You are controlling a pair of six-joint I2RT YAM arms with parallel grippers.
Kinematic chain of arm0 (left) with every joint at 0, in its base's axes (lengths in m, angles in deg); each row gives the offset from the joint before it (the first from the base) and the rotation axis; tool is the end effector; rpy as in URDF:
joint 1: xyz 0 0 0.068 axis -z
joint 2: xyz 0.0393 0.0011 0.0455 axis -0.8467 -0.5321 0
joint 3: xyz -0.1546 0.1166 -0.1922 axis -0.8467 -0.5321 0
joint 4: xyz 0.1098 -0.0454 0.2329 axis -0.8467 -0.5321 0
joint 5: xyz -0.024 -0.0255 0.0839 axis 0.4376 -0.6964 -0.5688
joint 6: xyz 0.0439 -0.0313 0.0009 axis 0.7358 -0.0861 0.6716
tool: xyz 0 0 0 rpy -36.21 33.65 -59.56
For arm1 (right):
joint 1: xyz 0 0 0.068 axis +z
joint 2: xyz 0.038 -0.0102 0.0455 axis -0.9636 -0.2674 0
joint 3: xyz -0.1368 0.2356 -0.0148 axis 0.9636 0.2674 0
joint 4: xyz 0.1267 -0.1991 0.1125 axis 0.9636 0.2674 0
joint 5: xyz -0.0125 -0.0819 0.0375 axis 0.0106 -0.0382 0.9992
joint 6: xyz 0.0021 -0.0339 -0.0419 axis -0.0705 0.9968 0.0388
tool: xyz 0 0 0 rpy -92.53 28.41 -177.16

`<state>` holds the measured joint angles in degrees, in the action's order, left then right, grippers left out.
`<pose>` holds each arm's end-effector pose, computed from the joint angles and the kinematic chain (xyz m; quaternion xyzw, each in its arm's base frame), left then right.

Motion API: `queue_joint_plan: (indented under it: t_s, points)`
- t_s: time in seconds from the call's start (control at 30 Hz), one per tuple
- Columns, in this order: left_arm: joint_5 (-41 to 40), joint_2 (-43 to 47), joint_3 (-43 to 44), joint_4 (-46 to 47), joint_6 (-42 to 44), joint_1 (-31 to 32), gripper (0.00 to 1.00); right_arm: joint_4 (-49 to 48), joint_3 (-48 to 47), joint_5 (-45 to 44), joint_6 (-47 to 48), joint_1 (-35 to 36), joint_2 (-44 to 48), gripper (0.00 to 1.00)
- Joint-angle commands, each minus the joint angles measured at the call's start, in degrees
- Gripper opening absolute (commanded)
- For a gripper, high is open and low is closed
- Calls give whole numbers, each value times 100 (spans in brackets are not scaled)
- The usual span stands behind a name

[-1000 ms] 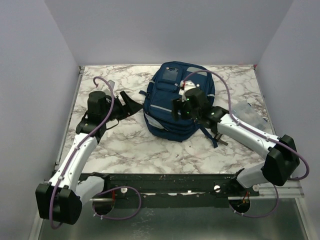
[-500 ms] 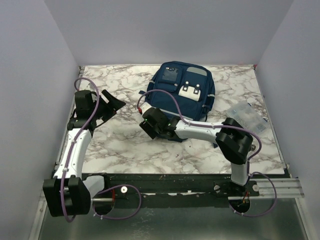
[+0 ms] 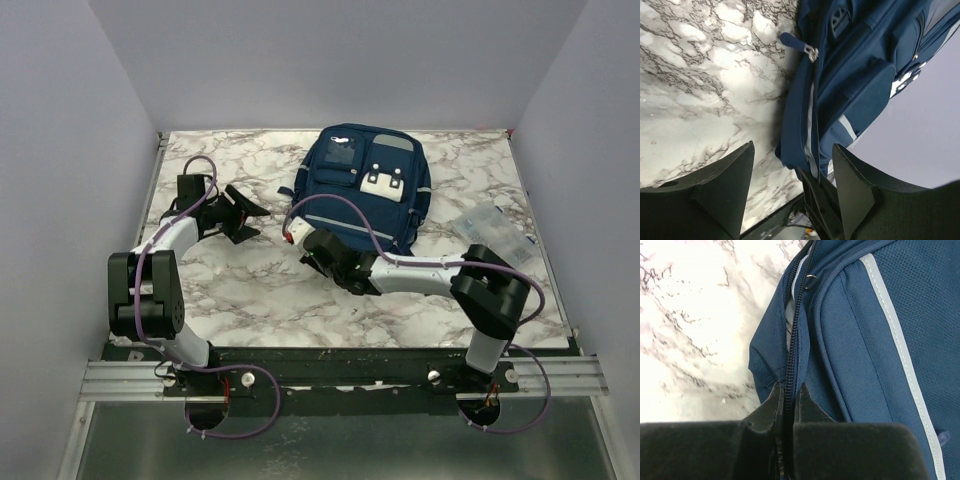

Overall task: Pack the student bag
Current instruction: Zip the student bag at the center of the board.

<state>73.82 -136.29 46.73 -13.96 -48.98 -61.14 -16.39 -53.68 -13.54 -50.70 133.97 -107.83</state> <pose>0.3203 -0.0040 0.2065 -0.2954 0.8391 -0.4180 0.1843 0.2117 0.3295 0.1835 -0.4320 0.7777 -0.0072 0.4566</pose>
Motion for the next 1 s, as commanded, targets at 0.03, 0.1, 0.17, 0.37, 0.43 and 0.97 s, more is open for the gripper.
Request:
queue_joint_plan:
  t_s: [0.03,0.1,0.17,0.37,0.43,0.97]
  points:
    - [410,-573,640,213,-327,132,65,-664,400,462,818,-94,814,0]
    - [611,-716,791,207,-118,195,61,-716,504,706,814,-227,1055,0]
    - [694,-704,857,271,461,272,59,-591,506,1124,748,-429,1351,0]
    - [379,-335,721,449,1590,535,49,406,183,2455,1136,-974,1979,0]
    - [326,-229,659,842,1923,687,55,761,3,2909,1232,-1172,2132,0]
    - [2906,-1207,737,2829,3401,936,58,1075,-193,4187,1157,-2083,2905,0]
